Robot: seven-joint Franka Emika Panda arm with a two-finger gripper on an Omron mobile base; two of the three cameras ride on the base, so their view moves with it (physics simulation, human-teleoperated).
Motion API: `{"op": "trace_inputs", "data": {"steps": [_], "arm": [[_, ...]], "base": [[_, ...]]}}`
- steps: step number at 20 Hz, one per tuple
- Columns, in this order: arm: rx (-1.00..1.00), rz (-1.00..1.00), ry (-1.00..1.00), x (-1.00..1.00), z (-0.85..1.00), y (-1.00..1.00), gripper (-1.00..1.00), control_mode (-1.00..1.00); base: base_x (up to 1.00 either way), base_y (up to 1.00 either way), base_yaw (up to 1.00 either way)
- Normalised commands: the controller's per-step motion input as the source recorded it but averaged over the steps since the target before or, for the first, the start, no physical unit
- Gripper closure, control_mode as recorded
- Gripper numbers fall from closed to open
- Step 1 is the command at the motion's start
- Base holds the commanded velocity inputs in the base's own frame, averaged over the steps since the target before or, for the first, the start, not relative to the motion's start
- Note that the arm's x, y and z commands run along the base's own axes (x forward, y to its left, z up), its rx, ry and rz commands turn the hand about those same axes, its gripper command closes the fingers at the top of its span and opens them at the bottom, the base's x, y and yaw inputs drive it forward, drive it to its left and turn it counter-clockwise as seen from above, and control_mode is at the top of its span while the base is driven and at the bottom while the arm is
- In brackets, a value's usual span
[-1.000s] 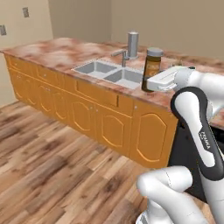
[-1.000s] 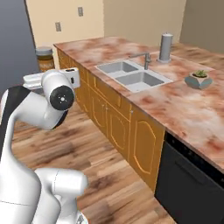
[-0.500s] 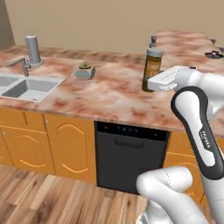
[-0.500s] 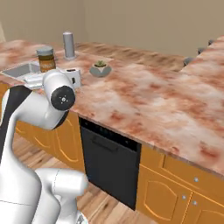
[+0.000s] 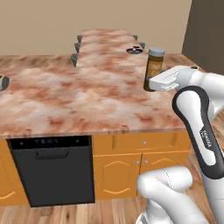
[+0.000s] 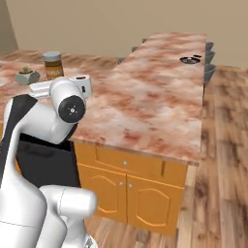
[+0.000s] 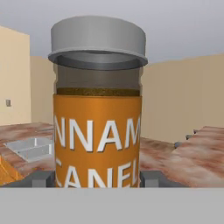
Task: Take the cinnamon bottle from the cabinet and place it on the dining table, next to the plate with the cupcake. Then take the chocolate from the dining counter and place it on the cupcake plate.
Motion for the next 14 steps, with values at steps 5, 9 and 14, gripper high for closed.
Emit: {"op": "trace_inputs", "data": {"steps": [5, 9, 14], "arm": [[0.00, 0.00, 0.00, 0.00, 0.00, 0.00, 1.00, 1.00], [0.00, 0.00, 0.00, 0.00, 0.00, 0.00, 1.00, 1.00], [0.00, 0.00, 0.00, 0.00, 0.00, 0.00, 1.00, 1.00]], "base": [[0.25, -1.00, -0.34], [0.71, -1.00, -0.27], [0.89, -1.00, -0.14]]}}
